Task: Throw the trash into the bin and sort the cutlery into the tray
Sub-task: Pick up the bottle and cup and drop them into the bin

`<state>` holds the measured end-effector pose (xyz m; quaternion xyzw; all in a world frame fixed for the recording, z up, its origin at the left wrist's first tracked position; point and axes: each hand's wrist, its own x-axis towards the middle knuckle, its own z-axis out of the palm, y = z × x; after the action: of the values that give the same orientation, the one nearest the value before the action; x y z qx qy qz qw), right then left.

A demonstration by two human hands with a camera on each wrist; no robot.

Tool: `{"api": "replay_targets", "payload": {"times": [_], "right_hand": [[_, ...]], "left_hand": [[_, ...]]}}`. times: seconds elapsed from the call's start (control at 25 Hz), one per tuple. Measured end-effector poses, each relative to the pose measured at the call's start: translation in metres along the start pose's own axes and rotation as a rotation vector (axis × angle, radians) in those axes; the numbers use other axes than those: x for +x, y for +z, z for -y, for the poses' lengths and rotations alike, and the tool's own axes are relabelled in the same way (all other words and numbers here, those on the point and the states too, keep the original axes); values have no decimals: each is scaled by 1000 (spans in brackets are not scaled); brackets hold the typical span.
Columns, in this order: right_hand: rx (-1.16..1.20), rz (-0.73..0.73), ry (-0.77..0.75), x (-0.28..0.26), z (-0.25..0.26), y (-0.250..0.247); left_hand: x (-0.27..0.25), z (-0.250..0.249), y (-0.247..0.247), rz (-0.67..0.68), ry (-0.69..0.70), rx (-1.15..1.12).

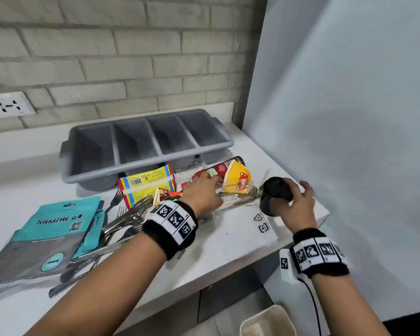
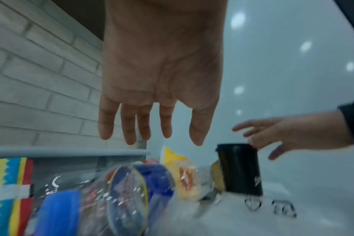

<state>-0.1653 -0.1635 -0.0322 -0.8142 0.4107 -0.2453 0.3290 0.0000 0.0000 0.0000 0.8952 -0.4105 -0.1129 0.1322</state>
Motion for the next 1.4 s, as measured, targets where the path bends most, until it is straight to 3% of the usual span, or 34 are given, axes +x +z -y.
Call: {"api": "replay_targets", "payload": {"times": [0.16,0.32,0.6,0.76,1.0,1.2,1.4], "right_hand": [[-14,84,54,7,-1,14],[76,66,42,9,-6,22],[190,-50,34,3,-8,20],[245,-163,17,-11,-11,18],[277,-205,51,-33,-14,26],[280,-247,81,-53,-19,31],[369,-328,136,-71,-22,33]], "left_hand": [[5,5,8,117,-68,173],[10,8,7,193,-84,263],[11,16,-22,-57,47,173],[6,17,-48,-193,128,-22],[16,37,-43,-121,-2,-229],[22,55,-38,-161,-151,-450],[-1,34,-53,-259,-39,-458]]}}
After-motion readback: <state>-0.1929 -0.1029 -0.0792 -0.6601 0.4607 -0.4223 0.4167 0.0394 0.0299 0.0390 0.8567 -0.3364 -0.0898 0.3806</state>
